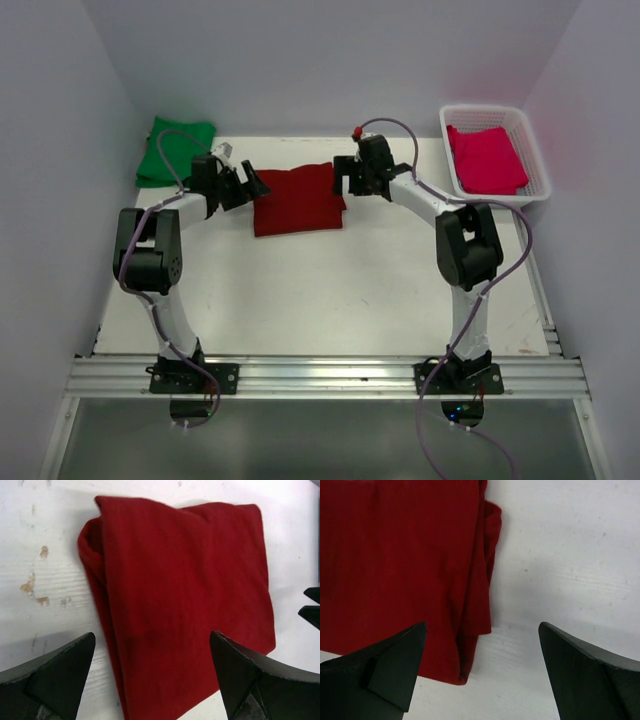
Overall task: Fold and stack the t-shirts
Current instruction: Put the neatly folded tshirt into the corner of the board with the left arm
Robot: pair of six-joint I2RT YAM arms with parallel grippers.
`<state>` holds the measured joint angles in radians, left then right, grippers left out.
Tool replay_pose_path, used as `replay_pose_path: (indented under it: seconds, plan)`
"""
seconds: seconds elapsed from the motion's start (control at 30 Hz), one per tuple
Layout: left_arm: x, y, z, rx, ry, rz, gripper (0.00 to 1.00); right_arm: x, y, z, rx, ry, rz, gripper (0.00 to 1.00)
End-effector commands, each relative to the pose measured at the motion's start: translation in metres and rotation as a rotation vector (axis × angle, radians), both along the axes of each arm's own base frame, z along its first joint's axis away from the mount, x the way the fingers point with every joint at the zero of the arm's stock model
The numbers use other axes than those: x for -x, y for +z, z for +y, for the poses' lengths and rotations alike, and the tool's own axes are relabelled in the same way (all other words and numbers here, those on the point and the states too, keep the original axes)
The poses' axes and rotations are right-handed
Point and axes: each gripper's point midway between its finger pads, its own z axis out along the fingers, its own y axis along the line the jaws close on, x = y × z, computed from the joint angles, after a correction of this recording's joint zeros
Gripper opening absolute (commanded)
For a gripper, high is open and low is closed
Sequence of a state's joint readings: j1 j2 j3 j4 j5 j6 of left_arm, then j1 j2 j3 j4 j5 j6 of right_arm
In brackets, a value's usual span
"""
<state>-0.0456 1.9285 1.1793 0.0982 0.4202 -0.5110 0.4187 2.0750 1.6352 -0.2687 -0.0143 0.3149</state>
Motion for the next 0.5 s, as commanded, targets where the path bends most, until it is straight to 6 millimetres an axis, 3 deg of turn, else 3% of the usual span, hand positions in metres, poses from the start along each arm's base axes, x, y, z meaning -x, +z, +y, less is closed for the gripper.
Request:
replay_pose_path:
  seconds: [0.0,0.1,0.13,0.3,0.47]
  plan:
    - [0.002,0.006,0.009,0.024,-0.056,-0.008,1.00,0.010,0.043,0.004,-0.074,0.032,-0.065,0.98]
    - [0.003,-0.005,0.011,0.014,-0.045,0.031,1.00,0.015,0.034,0.002,-0.073,0.039,-0.046,0.98]
    - [0.003,-0.011,0.022,0.021,-0.027,0.057,1.00,0.017,0.028,0.005,-0.075,0.049,-0.027,0.98]
    - [0.011,-0.038,0.016,0.055,-0.063,0.151,1.00,0.016,0.016,0.008,-0.090,0.062,0.005,0.93]
    - [0.008,-0.046,0.006,0.106,-0.086,0.147,1.00,0.014,0.002,0.018,-0.124,0.091,0.061,0.88]
